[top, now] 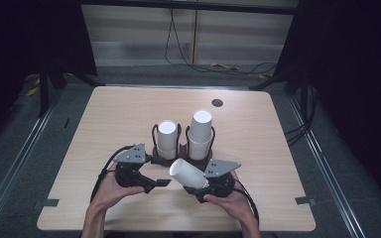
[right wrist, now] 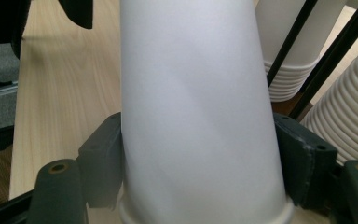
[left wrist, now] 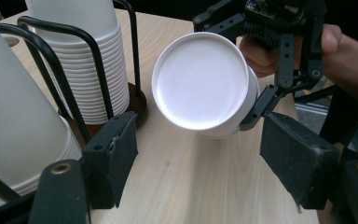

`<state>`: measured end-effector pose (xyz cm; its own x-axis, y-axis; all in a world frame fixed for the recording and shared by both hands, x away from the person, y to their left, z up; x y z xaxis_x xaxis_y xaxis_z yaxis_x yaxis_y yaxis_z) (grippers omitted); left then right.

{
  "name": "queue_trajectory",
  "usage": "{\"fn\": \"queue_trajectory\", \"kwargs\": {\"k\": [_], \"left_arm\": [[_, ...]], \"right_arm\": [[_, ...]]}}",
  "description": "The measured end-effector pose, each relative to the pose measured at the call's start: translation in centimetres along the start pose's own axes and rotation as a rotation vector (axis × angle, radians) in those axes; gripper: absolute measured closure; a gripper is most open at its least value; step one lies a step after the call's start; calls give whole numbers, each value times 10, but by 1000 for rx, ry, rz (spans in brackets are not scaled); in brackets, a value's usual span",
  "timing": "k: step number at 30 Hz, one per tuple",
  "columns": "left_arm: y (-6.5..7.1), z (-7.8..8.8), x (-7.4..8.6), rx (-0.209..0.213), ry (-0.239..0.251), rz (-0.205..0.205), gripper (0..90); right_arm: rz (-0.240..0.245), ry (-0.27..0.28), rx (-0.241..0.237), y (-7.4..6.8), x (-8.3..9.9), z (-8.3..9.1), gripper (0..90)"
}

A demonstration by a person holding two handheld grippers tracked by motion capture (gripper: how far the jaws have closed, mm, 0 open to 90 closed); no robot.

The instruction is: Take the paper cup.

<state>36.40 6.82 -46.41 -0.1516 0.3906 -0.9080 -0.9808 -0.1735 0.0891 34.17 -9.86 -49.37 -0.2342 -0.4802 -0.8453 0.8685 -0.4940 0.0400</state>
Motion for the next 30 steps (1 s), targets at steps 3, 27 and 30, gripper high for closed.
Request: {"fn": "queue_trajectory", "kwargs": {"k": [3,27,30], "left_arm": [[0,-1,1,-5,-9,-12,282],[-4,-5,6,-14,-122,-33,255],[-4,-6,7,-9,-134,-38,251]], "right_arm": [[5,-30,-2,1,1,0,263],[121,-243,-19,5,-12,-9,262],[131,-277,-27,4,-13,-10,262]]}}
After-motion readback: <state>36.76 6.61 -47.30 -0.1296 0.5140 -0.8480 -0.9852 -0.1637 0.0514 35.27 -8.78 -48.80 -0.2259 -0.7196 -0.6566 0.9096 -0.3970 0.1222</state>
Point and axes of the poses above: each handheld gripper's, and its own axes: z roughly backward along the jaws, x roughly out of its underside, y roughly to its right, the point moved 7 cm from there along -z, roughly forward along the jaws, and after that the axes turned 1 degree about y, right-handed, at the moved point
